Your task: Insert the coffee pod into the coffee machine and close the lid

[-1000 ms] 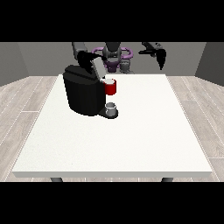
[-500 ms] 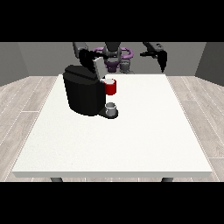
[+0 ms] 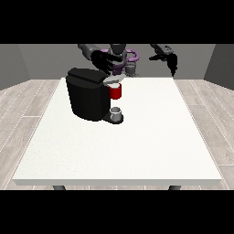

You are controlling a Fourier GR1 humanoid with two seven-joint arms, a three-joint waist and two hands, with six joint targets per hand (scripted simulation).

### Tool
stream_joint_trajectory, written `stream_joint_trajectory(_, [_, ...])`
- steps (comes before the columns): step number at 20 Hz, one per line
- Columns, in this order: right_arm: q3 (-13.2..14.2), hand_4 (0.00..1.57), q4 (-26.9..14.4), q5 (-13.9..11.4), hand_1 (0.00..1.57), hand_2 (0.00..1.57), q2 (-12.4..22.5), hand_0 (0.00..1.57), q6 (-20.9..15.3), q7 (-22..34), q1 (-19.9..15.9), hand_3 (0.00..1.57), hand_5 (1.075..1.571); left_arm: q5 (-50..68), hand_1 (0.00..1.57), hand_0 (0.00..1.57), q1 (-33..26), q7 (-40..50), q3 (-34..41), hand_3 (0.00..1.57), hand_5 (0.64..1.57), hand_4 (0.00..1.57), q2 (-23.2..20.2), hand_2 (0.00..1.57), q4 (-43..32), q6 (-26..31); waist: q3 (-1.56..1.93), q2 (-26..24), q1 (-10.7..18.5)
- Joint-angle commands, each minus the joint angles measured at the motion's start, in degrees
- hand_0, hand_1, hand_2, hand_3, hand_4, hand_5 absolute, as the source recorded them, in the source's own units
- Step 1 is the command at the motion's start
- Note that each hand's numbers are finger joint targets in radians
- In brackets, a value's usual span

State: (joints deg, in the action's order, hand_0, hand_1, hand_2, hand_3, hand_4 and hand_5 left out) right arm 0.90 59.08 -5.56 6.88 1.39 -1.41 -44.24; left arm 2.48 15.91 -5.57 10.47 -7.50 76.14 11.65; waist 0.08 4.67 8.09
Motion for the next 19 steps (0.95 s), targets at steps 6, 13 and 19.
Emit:
stream_joint_trajectory(6, [-1.26, 0.12, -1.34, -2.12, 0.00, 0.00, -2.66, 0.00, 0.28, -0.85, -1.85, 0.00, 1.571, 1.38, 0.00, 0.00, 1.05, 0.75, 0.89, 0.00, 1.571, 0.00, -1.69, 0.00, -1.21, 0.11, -0.08, -0.86, -1.42])
stream_joint_trajectory(13, [-7.20, 0.35, 4.92, 2.82, 0.00, 0.00, -6.75, 0.00, 3.31, -7.40, 6.12, 0.00, 1.571, -0.16, 0.00, 0.00, -2.32, -3.70, 0.07, 0.00, 1.571, 0.17, 0.77, 0.00, -2.16, -1.89, -0.08, -6.06, -4.65])
stream_joint_trajectory(19, [-11.25, 0.16, 9.91, 10.35, 0.00, 0.00, -6.85, 0.00, 1.53, -10.00, 21.26, 0.00, 1.571, -0.91, 0.00, 0.00, -6.66, -8.70, 0.84, 0.00, 1.571, 0.19, 1.50, 0.00, -4.53, -3.05, -0.08, -9.33, -9.94])
